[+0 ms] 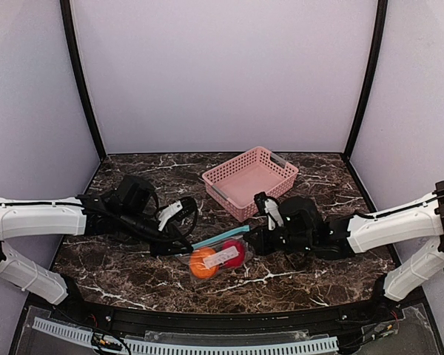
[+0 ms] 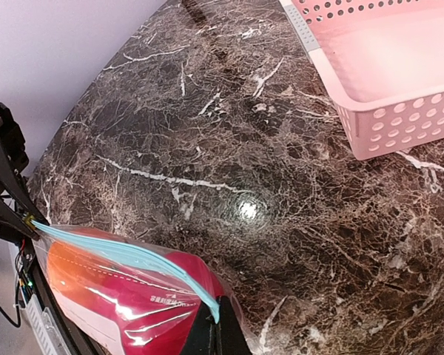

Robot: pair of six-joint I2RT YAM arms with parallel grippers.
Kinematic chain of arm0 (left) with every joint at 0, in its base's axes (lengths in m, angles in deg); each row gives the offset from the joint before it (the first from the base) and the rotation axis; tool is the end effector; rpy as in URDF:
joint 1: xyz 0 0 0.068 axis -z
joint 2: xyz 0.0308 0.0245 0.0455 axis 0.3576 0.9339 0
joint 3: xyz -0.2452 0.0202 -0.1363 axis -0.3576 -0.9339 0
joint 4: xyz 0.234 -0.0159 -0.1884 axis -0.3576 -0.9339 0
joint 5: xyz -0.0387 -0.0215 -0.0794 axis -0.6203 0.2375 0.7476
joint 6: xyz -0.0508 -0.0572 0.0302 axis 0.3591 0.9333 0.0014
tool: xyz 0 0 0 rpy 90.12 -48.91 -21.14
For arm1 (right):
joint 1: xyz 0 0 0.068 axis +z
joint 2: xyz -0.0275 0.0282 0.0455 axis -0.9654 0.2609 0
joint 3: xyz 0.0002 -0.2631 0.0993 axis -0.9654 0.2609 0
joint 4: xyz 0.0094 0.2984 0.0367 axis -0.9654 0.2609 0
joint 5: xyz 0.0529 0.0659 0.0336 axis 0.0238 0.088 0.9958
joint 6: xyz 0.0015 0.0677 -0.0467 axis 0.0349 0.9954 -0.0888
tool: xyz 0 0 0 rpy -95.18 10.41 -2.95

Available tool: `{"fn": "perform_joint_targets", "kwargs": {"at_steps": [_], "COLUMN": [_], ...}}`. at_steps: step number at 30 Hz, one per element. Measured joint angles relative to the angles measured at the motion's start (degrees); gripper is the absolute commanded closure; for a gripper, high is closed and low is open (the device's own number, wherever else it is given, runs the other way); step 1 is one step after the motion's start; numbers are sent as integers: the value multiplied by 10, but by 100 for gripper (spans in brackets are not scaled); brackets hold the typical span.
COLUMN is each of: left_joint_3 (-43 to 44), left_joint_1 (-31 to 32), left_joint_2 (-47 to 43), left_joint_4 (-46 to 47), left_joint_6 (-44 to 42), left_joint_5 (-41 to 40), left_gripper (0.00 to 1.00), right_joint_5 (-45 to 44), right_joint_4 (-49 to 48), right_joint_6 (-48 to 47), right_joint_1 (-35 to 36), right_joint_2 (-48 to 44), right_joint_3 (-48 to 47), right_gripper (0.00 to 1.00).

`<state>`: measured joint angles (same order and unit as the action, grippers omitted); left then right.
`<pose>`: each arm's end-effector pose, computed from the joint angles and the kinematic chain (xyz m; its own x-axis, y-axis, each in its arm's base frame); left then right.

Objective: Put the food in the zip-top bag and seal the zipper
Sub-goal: Zip the zipper of the food storage bag.

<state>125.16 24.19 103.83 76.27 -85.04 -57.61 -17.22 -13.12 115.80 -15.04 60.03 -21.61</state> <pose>0.2009 -0.2562 0.1936 -0.4244 0.4752 -0.7708 0.9025 0.2908 -0.3176 0.1828 0.3043 0.1574 -0.6864 -0.0406 -0.7261 -0.5335 0.7067 0.4647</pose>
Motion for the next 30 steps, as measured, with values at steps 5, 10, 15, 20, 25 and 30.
{"fn": "perform_joint_targets", "kwargs": {"at_steps": [5, 10, 15, 20, 25, 30], "left_joint_3": [-3, -4, -4, -4, -4, -4], "left_joint_1": [0, 0, 0, 0, 0, 0], "left_joint_2": [-6, -8, -8, -8, -9, -9], "left_joint_4": [-1, -2, -2, -2, -2, -2], "left_joint_6": [0, 0, 0, 0, 0, 10], "left_joint_5": [-1, -3, -3, -3, -4, -4], "left_gripper": [99, 99, 99, 99, 99, 99], "right_joint_5": [-4, -11, -16, -19, -19, -17], "right_joint_4": [6, 12, 20, 24, 24, 25], "right_joint_6": [6, 10, 13, 15, 15, 12], "right_joint_1": [-4, -9, -10, -11, -11, -11], "right_joint_2": [-5, -10, -23, -32, -37, -36], "right_joint_3": [0, 3, 10, 14, 16, 16], "right_gripper": [100, 100, 100, 100, 100, 100]}}
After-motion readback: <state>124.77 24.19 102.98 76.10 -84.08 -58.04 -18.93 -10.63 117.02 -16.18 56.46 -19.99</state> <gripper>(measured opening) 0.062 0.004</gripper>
